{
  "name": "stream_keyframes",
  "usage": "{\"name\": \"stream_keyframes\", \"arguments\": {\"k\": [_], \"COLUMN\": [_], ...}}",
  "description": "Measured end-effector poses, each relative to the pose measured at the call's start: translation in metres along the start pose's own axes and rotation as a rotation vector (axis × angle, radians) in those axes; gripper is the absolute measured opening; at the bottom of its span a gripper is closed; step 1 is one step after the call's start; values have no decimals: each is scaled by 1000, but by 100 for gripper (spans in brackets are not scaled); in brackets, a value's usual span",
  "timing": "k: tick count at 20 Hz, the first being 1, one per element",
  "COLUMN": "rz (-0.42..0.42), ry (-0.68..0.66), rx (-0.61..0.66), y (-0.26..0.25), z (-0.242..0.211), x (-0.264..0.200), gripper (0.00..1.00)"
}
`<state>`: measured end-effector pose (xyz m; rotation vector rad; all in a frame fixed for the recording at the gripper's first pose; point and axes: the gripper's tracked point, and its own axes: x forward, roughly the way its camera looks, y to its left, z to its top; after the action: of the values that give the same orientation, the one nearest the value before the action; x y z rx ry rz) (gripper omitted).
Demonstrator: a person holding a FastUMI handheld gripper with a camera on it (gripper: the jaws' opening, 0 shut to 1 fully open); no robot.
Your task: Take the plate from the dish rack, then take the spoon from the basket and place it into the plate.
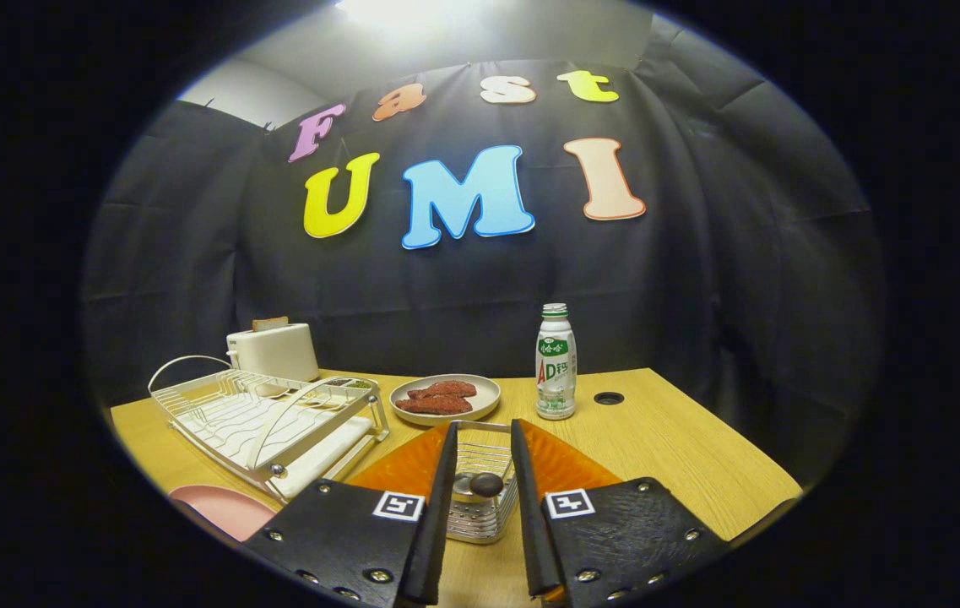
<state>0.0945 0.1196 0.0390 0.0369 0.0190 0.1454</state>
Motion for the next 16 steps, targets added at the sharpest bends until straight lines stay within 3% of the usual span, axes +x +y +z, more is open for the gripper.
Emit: {"name": "stream_keyframes", "arguments": {"k": [3,5,7,8,16], "rz": [-13,-15,-8,-11,25], "ry": [0,37,60,74,131], "rx": [-7,-3,14,17,-14], "y": [4,5,11,11,21], "z": [2,0,5,2,28], "x": [2,2,3,4,9], "gripper": [20,14,14,9,8]}}
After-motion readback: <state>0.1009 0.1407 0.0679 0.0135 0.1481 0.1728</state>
